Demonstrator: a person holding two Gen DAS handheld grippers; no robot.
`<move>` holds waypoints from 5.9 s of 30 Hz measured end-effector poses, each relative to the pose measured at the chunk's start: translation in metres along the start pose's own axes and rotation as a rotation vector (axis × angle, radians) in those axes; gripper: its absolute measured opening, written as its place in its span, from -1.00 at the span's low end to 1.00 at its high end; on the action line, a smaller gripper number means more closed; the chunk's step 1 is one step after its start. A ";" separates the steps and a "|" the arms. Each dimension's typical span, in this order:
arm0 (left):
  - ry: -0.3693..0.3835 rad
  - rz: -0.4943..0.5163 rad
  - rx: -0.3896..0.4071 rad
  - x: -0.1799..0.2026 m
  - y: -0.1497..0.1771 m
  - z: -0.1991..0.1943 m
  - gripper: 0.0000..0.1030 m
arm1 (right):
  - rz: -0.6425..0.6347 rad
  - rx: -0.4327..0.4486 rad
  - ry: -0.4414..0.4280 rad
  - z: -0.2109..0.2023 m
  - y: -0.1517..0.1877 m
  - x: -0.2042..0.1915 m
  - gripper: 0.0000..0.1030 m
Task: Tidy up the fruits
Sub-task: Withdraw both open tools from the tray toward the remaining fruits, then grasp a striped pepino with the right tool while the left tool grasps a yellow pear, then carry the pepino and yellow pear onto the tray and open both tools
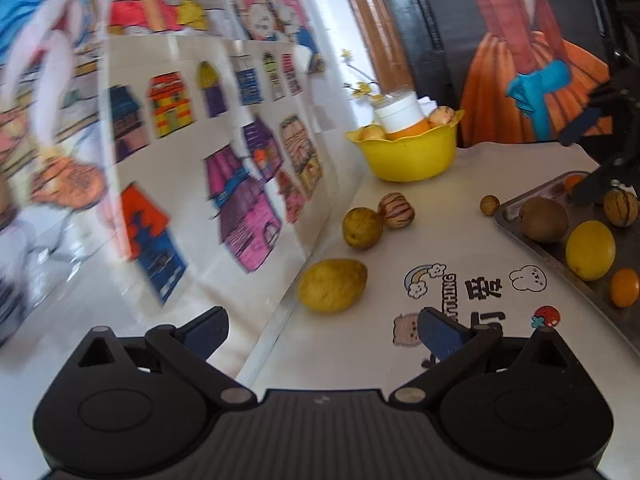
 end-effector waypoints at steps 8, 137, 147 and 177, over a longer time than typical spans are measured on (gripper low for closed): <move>0.016 0.039 0.006 0.004 -0.009 0.042 0.99 | -0.037 -0.053 0.024 0.046 -0.036 0.013 0.99; 0.417 -0.290 -0.018 0.179 0.010 -0.050 0.38 | 0.029 0.199 0.215 -0.079 0.180 -0.019 -0.02; 0.390 -0.198 -0.080 0.203 0.011 -0.042 0.38 | 0.086 0.176 0.188 -0.060 0.190 -0.005 -0.02; 0.359 -0.138 -0.096 0.210 0.012 -0.039 0.42 | 0.137 0.195 0.205 -0.060 0.201 -0.004 0.01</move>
Point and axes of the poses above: each gripper's, at about its wrist camera, not at the fingertips, and z roughly the way its jaws point, x to its right, y to its underside, the point moved 1 cm from there along z, roughly the way its jaws point, and after that the axes turned 7 degrees about -x, right-handed, at the moved point
